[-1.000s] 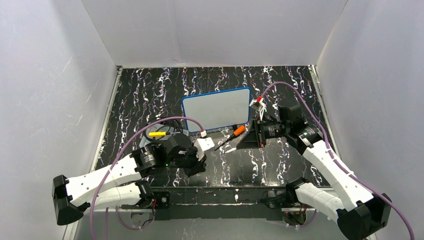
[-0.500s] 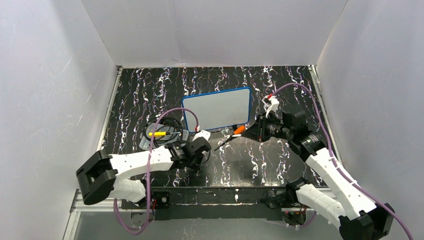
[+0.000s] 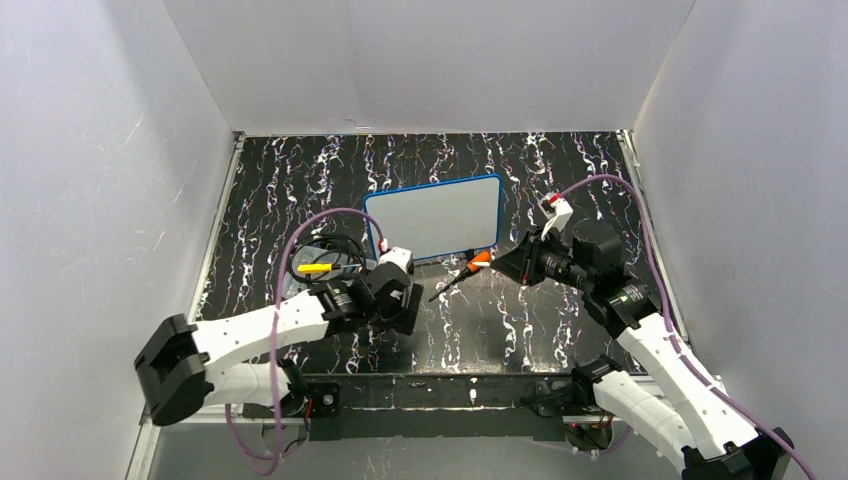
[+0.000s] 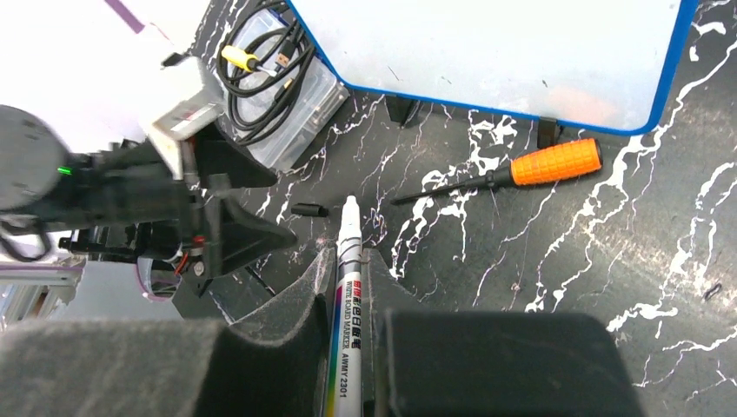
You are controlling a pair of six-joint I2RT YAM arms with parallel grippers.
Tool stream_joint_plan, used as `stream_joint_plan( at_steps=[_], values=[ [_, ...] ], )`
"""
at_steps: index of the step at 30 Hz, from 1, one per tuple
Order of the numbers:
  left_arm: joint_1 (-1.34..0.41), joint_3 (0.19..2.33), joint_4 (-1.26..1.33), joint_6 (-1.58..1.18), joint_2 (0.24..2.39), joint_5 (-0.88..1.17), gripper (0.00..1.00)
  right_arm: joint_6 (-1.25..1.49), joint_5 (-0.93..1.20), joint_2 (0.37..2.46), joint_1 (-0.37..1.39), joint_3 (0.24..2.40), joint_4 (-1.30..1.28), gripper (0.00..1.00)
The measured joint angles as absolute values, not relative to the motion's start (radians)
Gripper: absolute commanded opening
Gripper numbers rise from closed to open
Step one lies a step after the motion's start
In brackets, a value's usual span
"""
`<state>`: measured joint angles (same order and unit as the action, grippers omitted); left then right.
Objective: Write a sentence on the whiteboard
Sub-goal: Place the pen cap at the center of the board, then adjust the whiteboard at the center of the board.
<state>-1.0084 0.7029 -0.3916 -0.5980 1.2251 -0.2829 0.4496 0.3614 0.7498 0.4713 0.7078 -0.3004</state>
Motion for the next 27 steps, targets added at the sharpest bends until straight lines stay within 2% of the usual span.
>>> stream_joint_plan(
  at_steps=[7, 14, 21, 27],
  values=[
    [-0.91, 0.915, -0.55, -0.442, 1.085, -0.149, 0.86, 0.448, 0.369, 0.749, 0.471, 0.707, -0.26, 0.01],
    [-0.64, 1.069, -0.655, -0.265, 0.986, 0.059, 0.86, 0.447, 0.395, 0.731, 0.471, 0.706, -0.259, 0.01],
    [-0.308, 1.087, -0.593, -0.173, 1.013, 0.331, 0.85, 0.448, 0.391, 0.667, 0.472, 0.706, -0.235, 0.01],
    [-0.133, 1.087, -0.469, -0.082, 1.095, 0.581, 0.83, 0.459, 0.366, 0.736, 0.511, 0.706, -0.121, 0.01]
  ],
)
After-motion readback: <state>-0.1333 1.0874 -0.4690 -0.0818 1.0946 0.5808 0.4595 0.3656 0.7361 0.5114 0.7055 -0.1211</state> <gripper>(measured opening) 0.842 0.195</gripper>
